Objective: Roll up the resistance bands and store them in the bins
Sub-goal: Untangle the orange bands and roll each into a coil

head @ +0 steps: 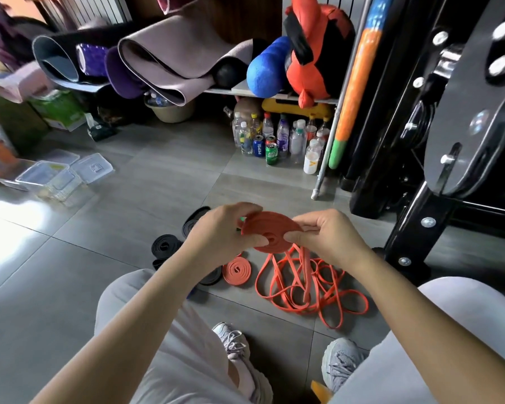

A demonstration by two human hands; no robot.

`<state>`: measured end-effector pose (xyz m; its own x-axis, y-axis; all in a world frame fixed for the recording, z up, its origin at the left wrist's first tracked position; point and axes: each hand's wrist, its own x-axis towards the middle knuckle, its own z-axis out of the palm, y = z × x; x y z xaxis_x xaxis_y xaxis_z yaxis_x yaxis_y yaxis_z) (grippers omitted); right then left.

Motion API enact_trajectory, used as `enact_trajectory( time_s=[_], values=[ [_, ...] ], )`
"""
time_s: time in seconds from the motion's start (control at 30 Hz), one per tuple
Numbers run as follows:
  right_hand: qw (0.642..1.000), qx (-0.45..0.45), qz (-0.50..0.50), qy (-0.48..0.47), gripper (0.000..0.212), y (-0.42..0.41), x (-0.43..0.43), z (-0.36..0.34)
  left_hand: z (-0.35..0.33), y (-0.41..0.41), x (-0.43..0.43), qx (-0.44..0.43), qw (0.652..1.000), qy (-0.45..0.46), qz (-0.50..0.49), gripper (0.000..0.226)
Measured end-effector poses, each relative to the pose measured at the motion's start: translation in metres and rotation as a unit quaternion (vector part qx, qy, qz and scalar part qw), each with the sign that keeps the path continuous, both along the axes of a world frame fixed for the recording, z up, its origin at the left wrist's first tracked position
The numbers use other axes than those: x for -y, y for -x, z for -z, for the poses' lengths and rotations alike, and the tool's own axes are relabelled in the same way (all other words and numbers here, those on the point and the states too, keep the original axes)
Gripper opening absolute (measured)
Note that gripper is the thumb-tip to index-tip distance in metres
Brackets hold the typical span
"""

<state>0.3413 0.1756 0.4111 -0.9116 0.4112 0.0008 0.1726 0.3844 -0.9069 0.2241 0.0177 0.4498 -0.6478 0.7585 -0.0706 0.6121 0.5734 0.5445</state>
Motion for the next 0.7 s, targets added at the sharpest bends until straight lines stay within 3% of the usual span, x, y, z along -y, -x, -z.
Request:
enact_trajectory(
  time_s=[0.1,0.27,0.4,0.5,0.6,0.7],
  values=[
    [0.994,0.042,-0.027,-0.101,0.019,0.004,0.006,-0.003,-0.002,-0.007,-0.005,-0.089,0.992,0.058,0.063,0.046],
    [1.0,0.0,-0.014,0.001,0.019,0.002,0.007,-0.009,-0.006,-0.005,-0.003,-0.096,0.995,-0.027,0.031,0.023],
    [0.999,-0.014,-0.003,0.037,0.021,0.003,0.003,-0.01,-0.006,-0.001,0.0,0.062,0.983,-0.166,-0.054,0.021],
    [0.992,-0.038,0.004,0.119,0.021,0.003,0.002,-0.003,-0.006,0.0,0.001,0.211,0.927,-0.279,-0.133,0.025],
    [0.977,-0.081,0.034,0.194,0.021,0.002,0.004,0.003,-0.004,-0.003,0.0,0.279,0.877,-0.349,-0.176,0.023],
    [0.97,-0.121,0.06,0.204,0.029,0.005,0.01,0.002,0.007,-0.01,-0.001,0.325,0.834,-0.399,-0.198,0.018]
  ],
)
